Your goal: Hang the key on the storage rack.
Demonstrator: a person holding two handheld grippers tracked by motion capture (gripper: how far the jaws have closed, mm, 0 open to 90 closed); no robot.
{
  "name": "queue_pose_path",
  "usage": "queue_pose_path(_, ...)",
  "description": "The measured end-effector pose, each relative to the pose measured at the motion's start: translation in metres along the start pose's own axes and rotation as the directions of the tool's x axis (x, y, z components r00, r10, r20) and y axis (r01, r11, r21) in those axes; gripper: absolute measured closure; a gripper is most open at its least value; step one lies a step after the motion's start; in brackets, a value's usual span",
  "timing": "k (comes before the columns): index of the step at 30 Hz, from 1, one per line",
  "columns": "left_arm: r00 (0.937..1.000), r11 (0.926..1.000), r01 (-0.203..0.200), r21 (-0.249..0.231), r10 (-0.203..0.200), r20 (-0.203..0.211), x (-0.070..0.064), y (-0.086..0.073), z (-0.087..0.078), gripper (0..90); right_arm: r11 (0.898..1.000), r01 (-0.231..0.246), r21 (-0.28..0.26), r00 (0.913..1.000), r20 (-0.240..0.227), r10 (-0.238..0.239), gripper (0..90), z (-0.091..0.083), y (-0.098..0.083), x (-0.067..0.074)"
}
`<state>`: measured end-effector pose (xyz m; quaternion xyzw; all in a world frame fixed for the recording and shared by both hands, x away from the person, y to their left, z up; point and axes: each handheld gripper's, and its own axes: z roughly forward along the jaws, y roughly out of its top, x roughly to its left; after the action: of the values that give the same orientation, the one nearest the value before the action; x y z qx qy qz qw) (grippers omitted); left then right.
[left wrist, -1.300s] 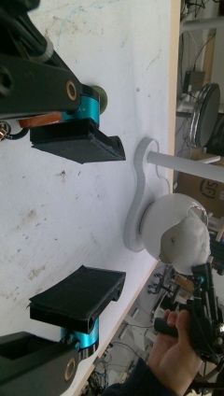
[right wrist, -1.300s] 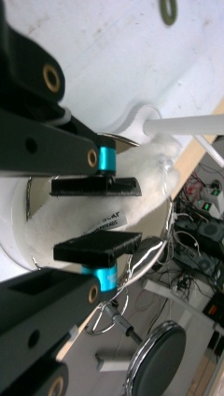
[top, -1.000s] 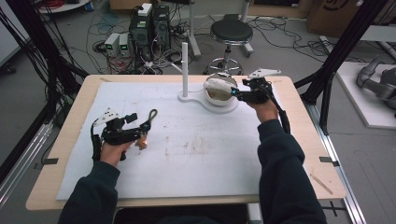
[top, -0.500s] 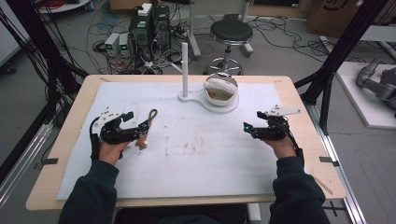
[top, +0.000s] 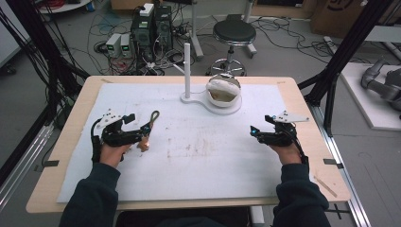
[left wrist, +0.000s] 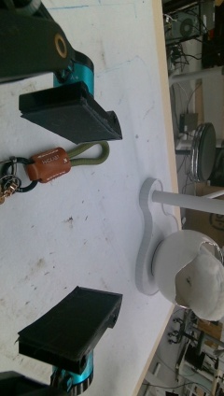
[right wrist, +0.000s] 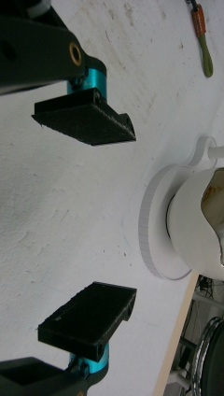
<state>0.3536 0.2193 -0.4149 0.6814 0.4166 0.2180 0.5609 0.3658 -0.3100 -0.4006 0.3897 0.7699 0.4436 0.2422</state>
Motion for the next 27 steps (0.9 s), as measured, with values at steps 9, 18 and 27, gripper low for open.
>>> queue_pose_path(9,0.9995,0.9997,0.025,0.002,-0.025,-0.016,0.003,-0.001,-0.002,18.4,1.0,0.012,-0.003,0.9999,0.004,-0.012,21.8,0.0,0.0,0.0)
queue_pose_path(18,0.9972,0.9978,0.059,0.03,-0.057,-0.049,0.004,-0.002,0.002,18.4,1.0,0.025,0.019,0.9997,0.006,-0.025,21.9,0.0,-0.007,0.002)
queue_pose_path(27,0.9866,0.9858,0.062,0.157,-0.036,-0.159,0.01,-0.004,0.031,19.6,1.0,0.025,0.014,0.9997,-0.006,-0.025,22.8,0.0,-0.011,0.002)
